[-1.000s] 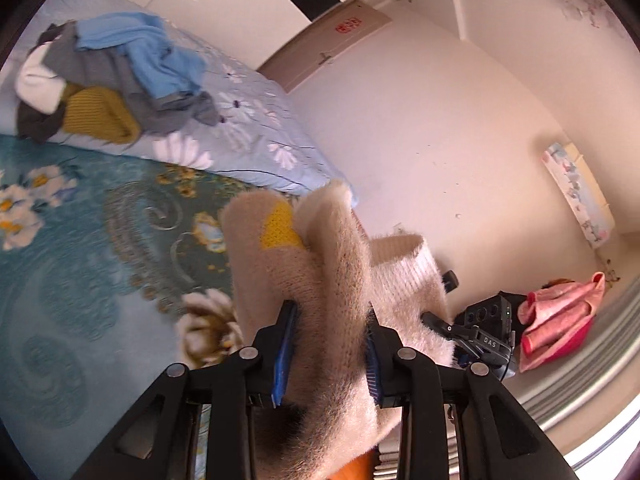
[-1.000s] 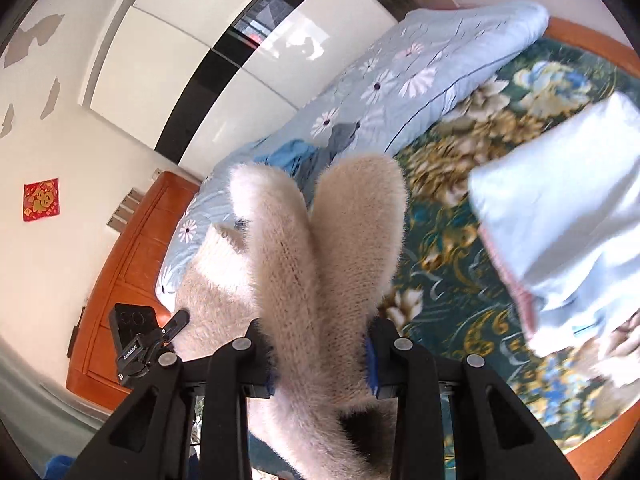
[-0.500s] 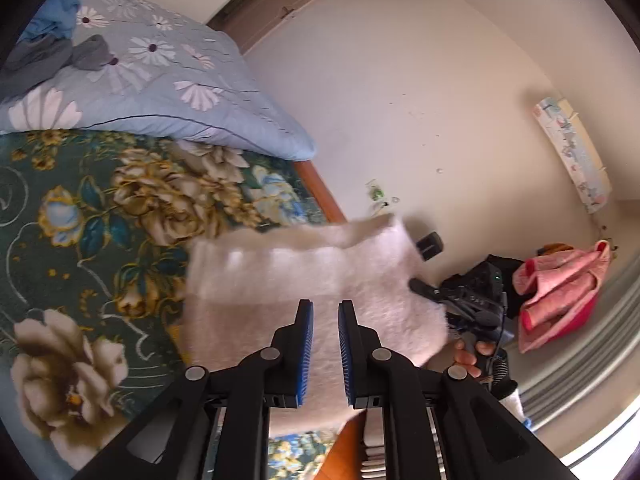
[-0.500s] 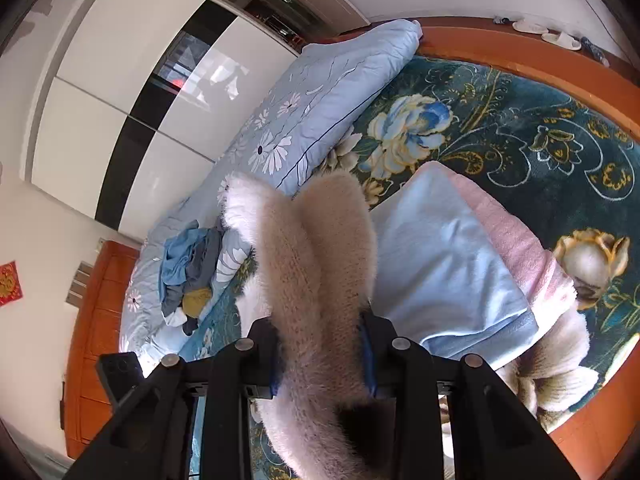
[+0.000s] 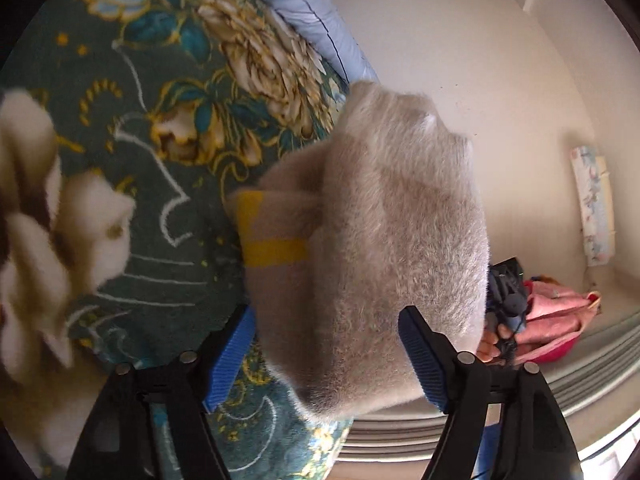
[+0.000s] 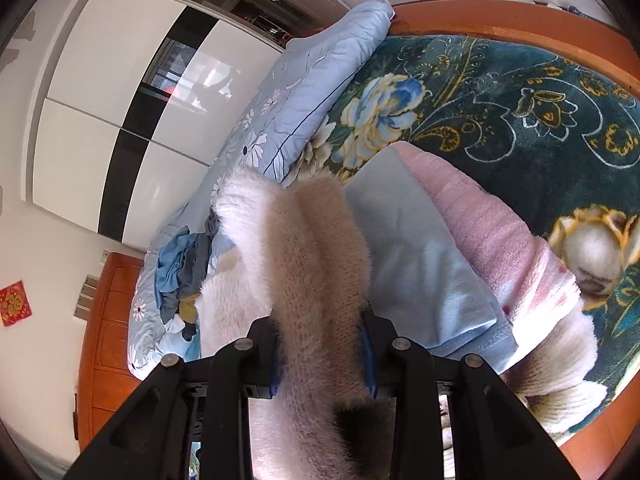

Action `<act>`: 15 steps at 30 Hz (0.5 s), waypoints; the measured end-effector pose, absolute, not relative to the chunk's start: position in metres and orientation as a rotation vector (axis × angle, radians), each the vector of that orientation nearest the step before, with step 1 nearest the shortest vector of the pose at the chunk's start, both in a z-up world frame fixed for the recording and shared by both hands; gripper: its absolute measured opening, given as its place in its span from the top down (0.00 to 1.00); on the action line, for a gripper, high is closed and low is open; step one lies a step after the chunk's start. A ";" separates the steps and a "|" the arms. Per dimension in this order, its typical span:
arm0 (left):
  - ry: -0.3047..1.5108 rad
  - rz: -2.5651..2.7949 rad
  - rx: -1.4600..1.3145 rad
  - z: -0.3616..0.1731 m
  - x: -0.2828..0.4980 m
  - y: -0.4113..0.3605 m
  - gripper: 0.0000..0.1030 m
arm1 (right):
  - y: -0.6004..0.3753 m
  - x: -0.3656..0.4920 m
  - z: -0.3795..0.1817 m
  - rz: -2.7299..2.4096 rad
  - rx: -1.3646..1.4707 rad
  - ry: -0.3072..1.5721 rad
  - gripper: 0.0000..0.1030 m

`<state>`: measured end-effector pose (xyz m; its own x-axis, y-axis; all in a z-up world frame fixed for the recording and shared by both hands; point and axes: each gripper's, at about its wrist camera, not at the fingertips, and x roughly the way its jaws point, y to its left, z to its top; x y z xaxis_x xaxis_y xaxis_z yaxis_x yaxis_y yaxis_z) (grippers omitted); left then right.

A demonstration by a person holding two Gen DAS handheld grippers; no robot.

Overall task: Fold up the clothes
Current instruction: 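Lift the folded sweater with both tools and carry it toward the clothes stack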

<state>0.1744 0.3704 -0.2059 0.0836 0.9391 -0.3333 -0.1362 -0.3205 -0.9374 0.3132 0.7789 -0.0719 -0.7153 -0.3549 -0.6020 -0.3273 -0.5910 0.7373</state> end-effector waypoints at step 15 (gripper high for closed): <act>-0.859 1.431 -1.363 -0.194 0.198 0.382 0.64 | 0.762 0.317 -0.053 -2.604 1.169 -1.376 0.69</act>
